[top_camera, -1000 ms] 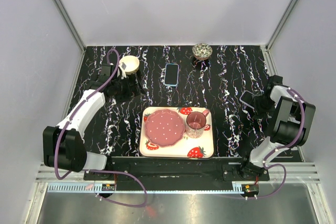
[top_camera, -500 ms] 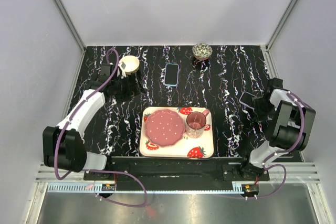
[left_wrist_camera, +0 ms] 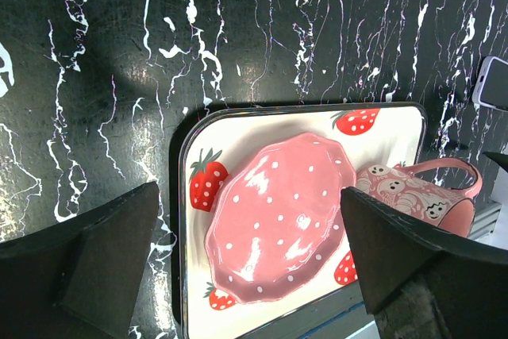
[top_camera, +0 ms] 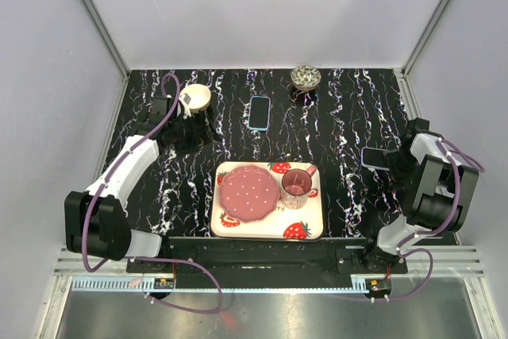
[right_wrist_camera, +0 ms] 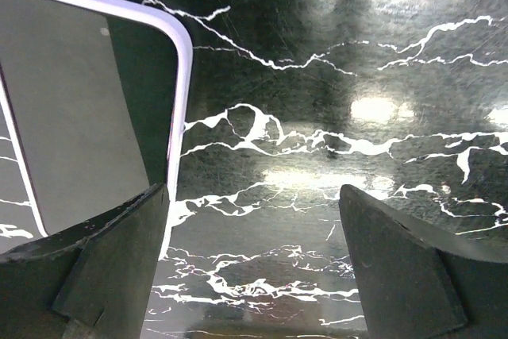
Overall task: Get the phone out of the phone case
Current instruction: Pick up the phone at the center of the board.
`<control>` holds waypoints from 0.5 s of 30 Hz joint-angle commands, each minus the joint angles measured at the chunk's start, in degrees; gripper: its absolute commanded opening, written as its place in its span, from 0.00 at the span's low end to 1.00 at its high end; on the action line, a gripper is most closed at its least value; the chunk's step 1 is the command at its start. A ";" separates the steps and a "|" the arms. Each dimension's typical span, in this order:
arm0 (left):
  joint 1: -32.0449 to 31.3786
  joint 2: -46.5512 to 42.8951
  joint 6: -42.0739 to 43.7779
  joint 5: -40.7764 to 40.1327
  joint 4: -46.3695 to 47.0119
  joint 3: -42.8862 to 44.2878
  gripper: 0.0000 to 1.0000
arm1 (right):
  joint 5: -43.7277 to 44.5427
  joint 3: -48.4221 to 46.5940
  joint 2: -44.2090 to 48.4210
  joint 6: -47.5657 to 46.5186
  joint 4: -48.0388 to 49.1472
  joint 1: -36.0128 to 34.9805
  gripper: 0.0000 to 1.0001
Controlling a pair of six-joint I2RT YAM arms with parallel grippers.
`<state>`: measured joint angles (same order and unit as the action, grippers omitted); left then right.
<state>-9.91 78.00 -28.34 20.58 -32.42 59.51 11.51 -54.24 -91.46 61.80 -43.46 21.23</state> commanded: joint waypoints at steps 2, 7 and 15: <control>0.07 -1.01 1.62 0.87 1.75 2.54 0.99 | -0.94 -7.63 -3.63 -2.65 -3.30 1.44 0.97; 0.07 -0.92 2.41 0.17 0.87 3.43 0.99 | -4.56 -8.78 -4.87 -1.77 0.30 1.35 1.00; -0.02 0.66 2.59 -0.01 1.14 2.98 0.99 | -10.19 -11.94 -10.84 -0.98 4.00 1.35 1.00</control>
<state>-9.91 78.08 -26.76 20.51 -32.88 60.40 5.34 -63.16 -99.04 60.18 -42.22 22.52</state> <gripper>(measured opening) 0.987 0.994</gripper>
